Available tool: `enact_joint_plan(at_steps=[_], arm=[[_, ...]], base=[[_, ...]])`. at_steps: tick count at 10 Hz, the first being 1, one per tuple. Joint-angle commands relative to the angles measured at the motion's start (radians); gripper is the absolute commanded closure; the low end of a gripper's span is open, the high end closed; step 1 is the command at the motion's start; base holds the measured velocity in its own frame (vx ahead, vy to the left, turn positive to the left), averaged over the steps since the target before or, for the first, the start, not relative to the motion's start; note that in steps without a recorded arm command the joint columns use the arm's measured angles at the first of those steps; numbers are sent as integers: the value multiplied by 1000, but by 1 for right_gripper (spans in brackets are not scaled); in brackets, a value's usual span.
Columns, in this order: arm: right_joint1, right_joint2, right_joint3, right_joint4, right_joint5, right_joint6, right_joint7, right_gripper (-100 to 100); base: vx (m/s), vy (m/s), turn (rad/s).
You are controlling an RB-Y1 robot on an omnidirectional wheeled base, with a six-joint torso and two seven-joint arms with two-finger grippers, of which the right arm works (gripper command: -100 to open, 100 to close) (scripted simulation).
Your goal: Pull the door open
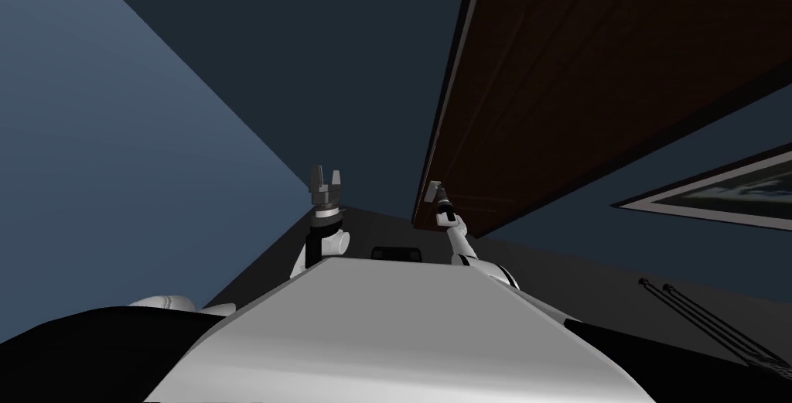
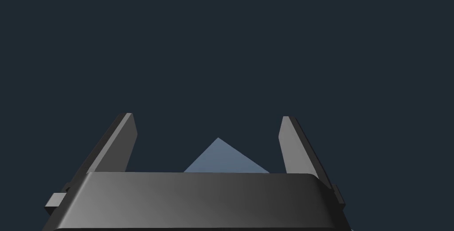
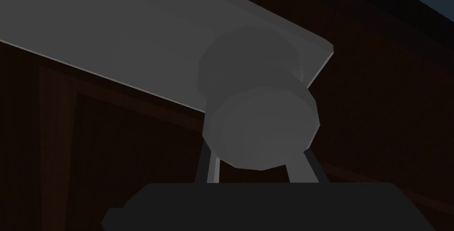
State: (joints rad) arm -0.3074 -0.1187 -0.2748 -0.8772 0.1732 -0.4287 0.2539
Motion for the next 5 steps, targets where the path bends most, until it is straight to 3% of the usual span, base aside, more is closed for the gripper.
enact_joint_plan(at_steps=[1, 5], arm=[[-2, 18, 12, 7, -28, 1, -50, 100], [-6, 11, 5, 17, -71, -2, -146, 100]], base=[[-61, -32, 150], [-46, -21, 70]])
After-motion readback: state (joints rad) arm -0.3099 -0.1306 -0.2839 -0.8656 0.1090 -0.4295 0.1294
